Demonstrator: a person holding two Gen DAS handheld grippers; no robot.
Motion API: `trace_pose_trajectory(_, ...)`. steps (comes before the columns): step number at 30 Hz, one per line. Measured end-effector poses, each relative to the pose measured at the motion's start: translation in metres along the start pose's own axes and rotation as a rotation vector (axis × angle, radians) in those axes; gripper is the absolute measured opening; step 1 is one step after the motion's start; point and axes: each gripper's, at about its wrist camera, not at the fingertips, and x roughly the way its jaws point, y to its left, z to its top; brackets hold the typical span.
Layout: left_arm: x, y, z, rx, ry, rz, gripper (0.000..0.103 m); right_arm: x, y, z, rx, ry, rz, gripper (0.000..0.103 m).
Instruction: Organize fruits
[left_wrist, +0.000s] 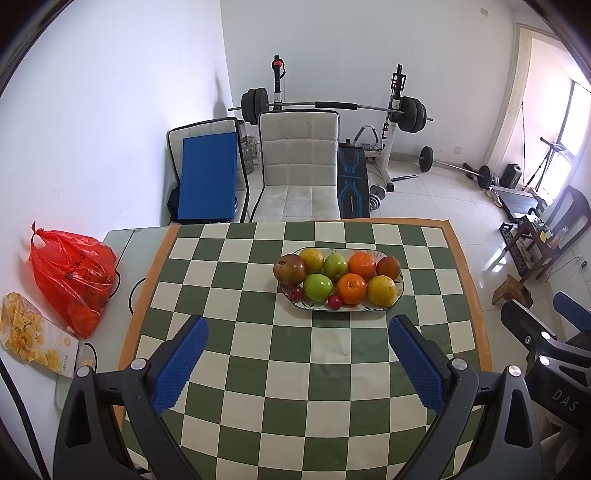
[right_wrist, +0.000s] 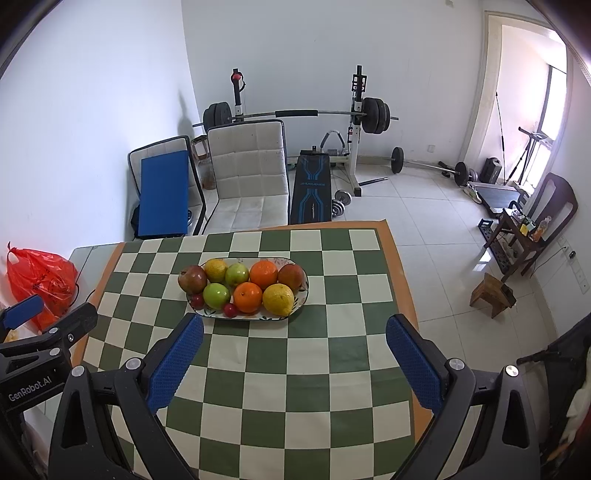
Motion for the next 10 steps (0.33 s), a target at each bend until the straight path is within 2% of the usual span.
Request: trace_pose_trajectory(10, -0.0055, -0.0024, 0.0014, -0.003, -0.017, -0.004, 0.100, -0.0044, 0.0006, 0.0042, 0.004, -0.001, 0.006, 0.101)
